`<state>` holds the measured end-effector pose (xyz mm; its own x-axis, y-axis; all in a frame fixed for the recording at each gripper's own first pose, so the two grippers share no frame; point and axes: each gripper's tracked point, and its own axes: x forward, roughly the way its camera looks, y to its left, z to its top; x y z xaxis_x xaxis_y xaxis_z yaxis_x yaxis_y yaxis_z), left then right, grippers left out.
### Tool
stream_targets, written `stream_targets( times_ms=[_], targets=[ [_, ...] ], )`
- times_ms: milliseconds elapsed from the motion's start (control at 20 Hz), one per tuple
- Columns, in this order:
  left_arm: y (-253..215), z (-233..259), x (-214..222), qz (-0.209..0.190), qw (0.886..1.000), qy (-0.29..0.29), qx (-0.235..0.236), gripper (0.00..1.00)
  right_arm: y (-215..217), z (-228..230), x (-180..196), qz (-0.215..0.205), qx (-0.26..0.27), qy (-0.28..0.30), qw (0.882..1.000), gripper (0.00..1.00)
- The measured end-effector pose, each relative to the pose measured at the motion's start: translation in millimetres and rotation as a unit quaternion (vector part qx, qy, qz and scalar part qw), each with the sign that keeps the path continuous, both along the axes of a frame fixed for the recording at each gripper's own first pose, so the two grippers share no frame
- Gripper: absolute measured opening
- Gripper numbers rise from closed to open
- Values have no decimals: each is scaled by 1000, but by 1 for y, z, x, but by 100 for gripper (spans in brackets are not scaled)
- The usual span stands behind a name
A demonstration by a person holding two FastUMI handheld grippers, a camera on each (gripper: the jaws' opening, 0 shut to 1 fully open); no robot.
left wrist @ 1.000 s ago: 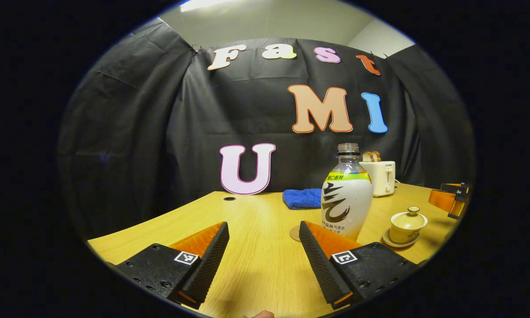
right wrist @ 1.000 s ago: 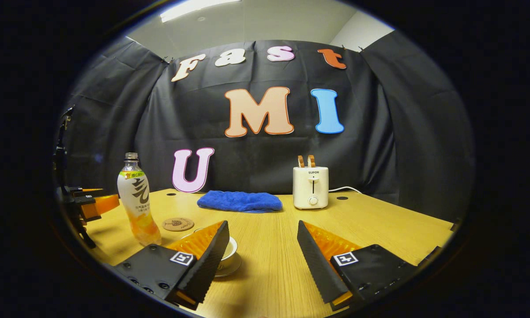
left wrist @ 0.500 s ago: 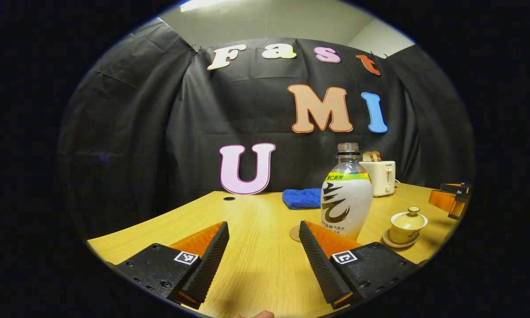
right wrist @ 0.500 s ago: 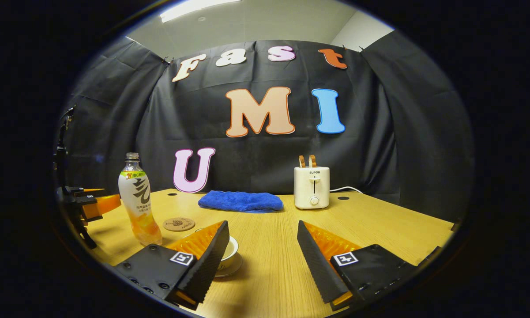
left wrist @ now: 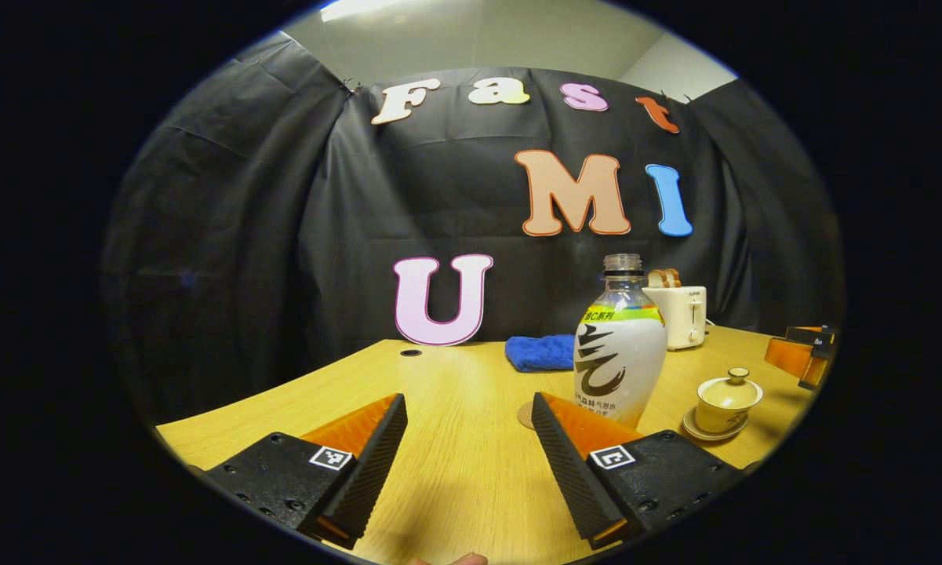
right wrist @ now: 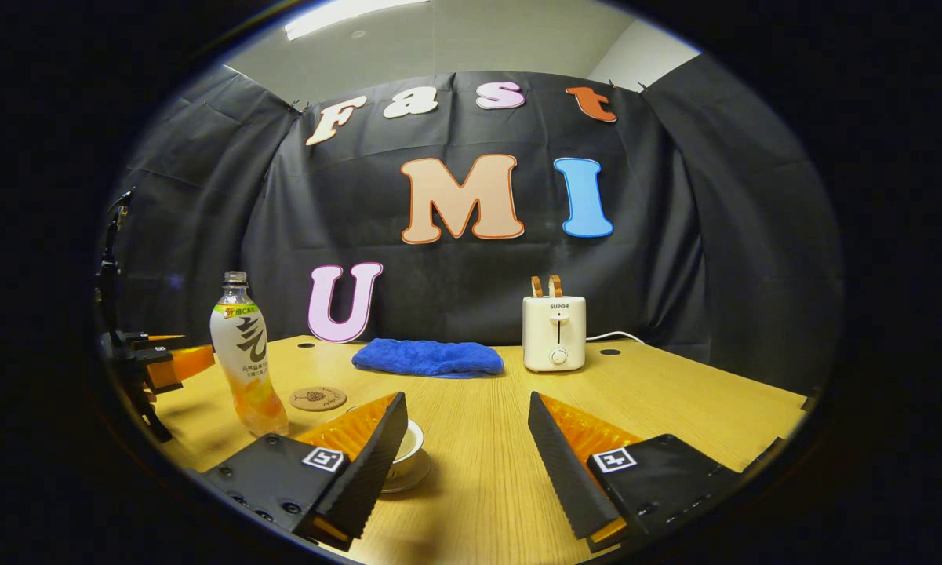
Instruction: Open the teacup lid with one hand, grasp the water bottle and pour water into the teacup with the other hand; after pouring, place the water bottle on the coaster and then close the teacup lid.
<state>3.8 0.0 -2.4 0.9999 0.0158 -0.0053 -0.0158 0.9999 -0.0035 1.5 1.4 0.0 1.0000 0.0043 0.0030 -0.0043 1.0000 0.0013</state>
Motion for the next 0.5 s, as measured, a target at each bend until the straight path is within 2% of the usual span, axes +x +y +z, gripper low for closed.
stream_targets(
  times_ms=[500],
  targets=[
    [0, 0, 0, -1, 1000, 0, -1, 94, 4, 0, 0, 11, 0, 0, 1000, 98]
  ],
)
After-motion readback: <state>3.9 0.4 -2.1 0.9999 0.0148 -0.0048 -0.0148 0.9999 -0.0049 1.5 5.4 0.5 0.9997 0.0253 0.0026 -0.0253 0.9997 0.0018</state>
